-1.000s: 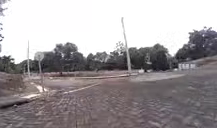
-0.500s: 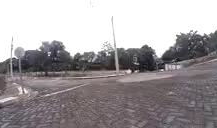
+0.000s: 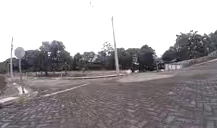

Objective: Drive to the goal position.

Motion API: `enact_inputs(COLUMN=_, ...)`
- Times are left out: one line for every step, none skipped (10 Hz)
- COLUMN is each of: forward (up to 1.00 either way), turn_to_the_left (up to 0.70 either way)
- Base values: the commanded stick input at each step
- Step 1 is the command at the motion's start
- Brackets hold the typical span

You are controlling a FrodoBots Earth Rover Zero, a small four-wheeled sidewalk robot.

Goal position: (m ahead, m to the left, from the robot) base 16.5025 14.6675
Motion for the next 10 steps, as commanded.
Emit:
enact_inputs(forward=0.70, turn_to_the_left=0.27)
enact_inputs(forward=0.70, turn_to_the_left=0.27)
enact_inputs(forward=0.70, turn_to_the_left=0.27)
enact_inputs(forward=0.70, turn_to_the_left=0.00)
enact_inputs(forward=0.70, turn_to_the_left=0.00)
enact_inputs(forward=0.70, turn_to_the_left=0.00)
enact_inputs(forward=0.70, turn_to_the_left=0.00)
enact_inputs(forward=0.70, turn_to_the_left=0.00)
enact_inputs(forward=0.70, turn_to_the_left=0.00)
enact_inputs(forward=0.70, turn_to_the_left=0.00)
